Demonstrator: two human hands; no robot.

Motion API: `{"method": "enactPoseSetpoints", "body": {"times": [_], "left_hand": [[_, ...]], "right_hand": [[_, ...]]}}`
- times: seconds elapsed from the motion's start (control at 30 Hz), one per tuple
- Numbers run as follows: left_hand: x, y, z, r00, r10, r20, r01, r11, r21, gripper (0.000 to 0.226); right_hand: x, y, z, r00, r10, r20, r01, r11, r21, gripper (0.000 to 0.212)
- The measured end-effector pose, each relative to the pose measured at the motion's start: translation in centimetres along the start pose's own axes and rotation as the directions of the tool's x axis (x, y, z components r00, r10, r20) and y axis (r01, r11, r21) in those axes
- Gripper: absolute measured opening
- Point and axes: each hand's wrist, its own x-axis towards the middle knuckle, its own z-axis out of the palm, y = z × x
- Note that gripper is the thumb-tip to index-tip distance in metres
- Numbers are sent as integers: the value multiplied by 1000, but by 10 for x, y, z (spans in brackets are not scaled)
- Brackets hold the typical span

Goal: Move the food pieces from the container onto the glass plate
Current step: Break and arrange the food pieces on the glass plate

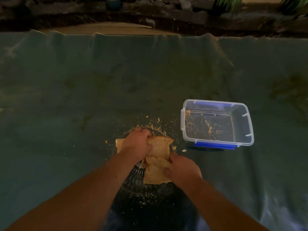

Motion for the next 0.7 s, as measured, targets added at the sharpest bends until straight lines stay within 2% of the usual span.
{"method": "enactPoseSetpoints", "body": {"times": [0.1, 0.23, 0.3, 0.37, 0.43, 0.5, 0.6, 0.7], "left_hand": [[-7, 1, -5, 995, 96, -29, -95, 995, 6, 22], [-21, -4, -3, 934, 356, 14, -355, 926, 128, 28], [-24, -6, -2, 918, 397, 14, -395, 907, 145, 30], [-22, -11, -4, 942, 333, -51, -319, 931, 176, 42], [-20, -20, -12, 989, 133, -63, -118, 971, 206, 79], [-19, -34, -18, 999, 31, -9, -27, 956, 292, 103], [-23, -48, -19, 997, 77, 4, -71, 899, 432, 105], [-25, -52, -19, 996, 70, -48, -40, 891, 452, 99]], "right_hand": [[-4, 0, 2, 1000, -4, -22, 5, 1000, 11, 50], [-6, -1, 2, 999, -2, -33, 3, 1000, 31, 51], [-6, -2, 1, 999, -1, -32, 2, 999, 36, 52], [-6, -2, 1, 1000, -1, -30, 2, 999, 34, 50], [-6, -2, 0, 1000, -3, -28, 4, 1000, 23, 51], [-5, -2, 1, 1000, -8, -30, 8, 1000, 10, 54], [-5, -3, 1, 1000, -3, -28, 3, 1000, 11, 55], [-5, -4, 1, 1000, 9, -19, -8, 1000, 20, 54]]}}
